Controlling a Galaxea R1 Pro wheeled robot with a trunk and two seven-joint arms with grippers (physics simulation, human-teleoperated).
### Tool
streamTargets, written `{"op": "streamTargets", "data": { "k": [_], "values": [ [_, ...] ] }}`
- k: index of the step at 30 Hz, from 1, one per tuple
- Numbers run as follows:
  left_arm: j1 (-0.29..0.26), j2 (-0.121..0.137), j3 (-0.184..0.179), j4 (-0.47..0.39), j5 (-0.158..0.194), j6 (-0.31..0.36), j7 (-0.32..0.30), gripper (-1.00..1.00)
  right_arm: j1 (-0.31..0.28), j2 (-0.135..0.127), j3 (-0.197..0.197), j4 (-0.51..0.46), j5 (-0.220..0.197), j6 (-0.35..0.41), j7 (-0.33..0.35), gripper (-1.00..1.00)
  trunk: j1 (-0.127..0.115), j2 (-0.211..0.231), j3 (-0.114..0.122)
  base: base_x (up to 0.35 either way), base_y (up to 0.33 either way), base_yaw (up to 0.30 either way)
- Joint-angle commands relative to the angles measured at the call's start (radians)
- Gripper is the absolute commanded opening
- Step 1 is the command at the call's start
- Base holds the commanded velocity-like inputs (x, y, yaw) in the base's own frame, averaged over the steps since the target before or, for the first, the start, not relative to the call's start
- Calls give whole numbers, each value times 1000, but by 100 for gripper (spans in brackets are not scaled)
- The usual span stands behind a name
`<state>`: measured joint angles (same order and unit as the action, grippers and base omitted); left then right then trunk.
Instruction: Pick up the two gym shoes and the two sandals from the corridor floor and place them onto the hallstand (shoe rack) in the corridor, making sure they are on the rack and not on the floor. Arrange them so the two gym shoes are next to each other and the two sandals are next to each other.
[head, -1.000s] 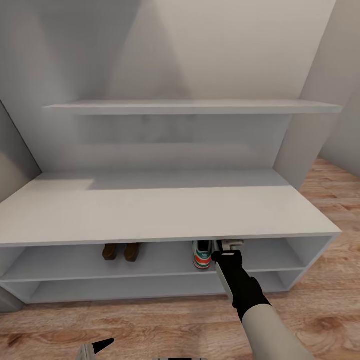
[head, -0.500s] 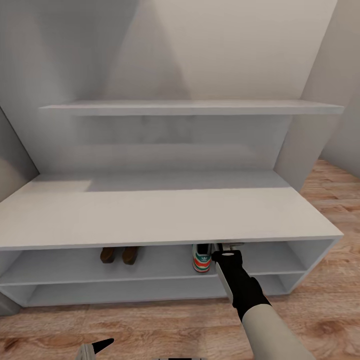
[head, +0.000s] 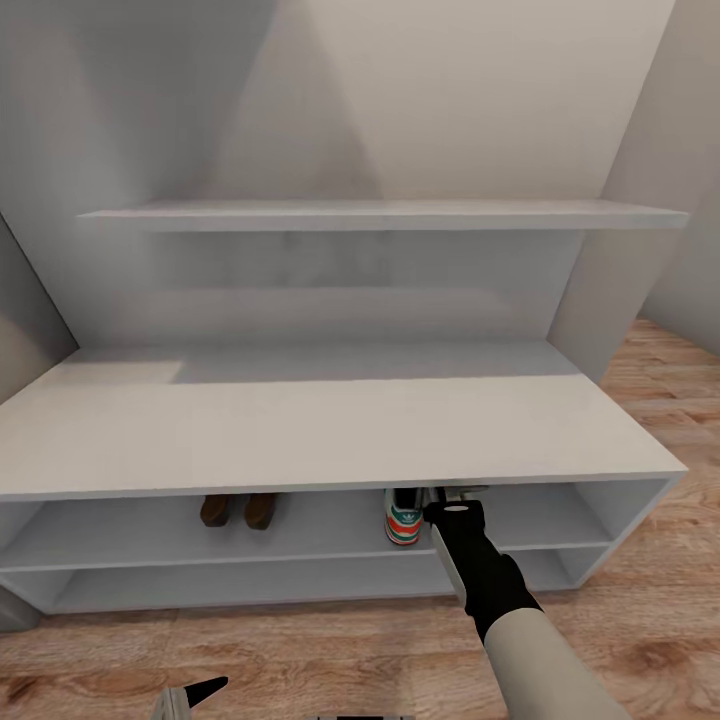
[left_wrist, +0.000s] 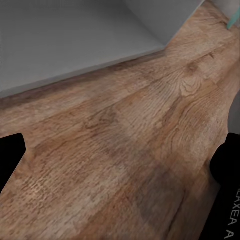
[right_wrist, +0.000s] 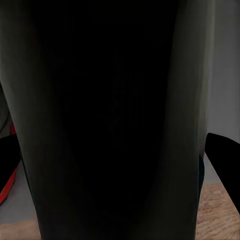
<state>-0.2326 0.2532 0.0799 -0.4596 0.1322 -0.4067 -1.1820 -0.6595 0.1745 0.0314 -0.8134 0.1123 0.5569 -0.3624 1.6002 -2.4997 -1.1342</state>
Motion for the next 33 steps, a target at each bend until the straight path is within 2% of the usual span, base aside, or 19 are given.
{"op": "streamTargets", "data": {
  "k": [1,2,3,33],
  "values": [
    [-1,0,2,1,2,-5,-4,100,0,0,1,-1,10,9,0,-100,0,0,-1,23,0,0],
    [-1,0,2,1,2,-5,-4,100,0,0,1,-1,10,9,0,-100,0,0,-1,78,0,0],
    [-1,0,2,1,2,-5,-4,100,-1,0,2,-2,10,9,0,100,0,0,-1,103,0,0],
    [-1,1,4,1,4,-5,-4,100,0,0,1,-3,10,9,0,100,0,0,-1,9,0,0]
  ]
}}
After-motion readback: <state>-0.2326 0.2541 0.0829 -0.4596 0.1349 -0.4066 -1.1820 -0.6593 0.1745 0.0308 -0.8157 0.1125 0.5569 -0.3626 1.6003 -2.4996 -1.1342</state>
